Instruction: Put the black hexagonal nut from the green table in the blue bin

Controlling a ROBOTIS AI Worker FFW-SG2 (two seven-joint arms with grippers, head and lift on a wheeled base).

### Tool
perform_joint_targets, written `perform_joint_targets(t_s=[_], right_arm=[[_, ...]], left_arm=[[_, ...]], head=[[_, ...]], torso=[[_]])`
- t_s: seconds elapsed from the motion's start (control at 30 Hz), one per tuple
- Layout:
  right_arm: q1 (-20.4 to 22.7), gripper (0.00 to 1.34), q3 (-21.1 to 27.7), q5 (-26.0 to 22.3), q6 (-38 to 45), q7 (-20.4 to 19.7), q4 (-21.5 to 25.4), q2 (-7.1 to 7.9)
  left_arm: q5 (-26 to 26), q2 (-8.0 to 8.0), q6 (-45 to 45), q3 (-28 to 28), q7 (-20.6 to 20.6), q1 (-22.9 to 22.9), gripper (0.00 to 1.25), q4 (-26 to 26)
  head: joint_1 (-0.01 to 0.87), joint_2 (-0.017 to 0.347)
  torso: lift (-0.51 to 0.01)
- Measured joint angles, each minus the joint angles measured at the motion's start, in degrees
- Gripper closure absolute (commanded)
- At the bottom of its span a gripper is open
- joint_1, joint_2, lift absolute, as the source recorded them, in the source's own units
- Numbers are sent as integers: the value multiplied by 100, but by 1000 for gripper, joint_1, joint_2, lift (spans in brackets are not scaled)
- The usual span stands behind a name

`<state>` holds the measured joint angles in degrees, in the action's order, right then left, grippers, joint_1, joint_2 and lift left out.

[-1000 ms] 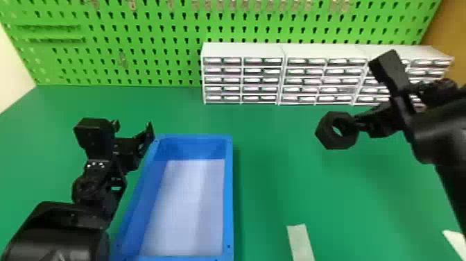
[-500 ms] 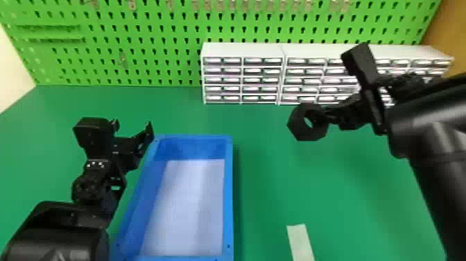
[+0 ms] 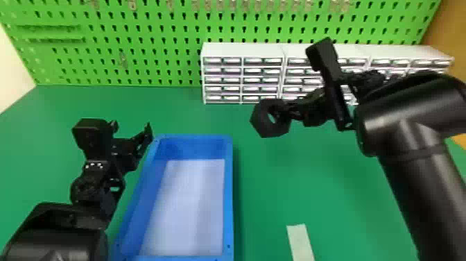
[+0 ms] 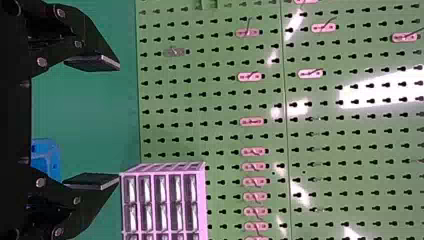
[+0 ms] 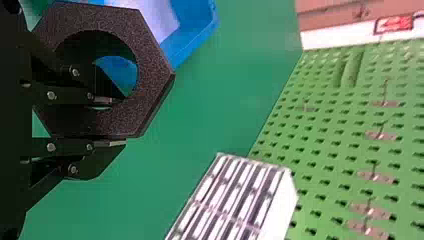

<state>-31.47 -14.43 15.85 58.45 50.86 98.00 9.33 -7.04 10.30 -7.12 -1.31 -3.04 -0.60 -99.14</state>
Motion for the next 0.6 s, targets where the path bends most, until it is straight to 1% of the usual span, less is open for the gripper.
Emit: perform_joint_targets(t_s=[0.2,0.43,0.6], right_arm=[[-71,1092,-243,-223,-135,-201,-19,-158],[-155,1092,-673,-802,-374,-530,-241,-311],[-221,1090,-959,-1143,-514,-665,-424,-389]], left_arm=[[-1,0,0,5,0,-4,453,0],[-9,-1,0,18,4,-11,453,-8],[-15,-1,0,37,4,-24,453,-16]], head=[[686,52],[686,52],[686,52]], torso=[[-97],[-97],[-97]])
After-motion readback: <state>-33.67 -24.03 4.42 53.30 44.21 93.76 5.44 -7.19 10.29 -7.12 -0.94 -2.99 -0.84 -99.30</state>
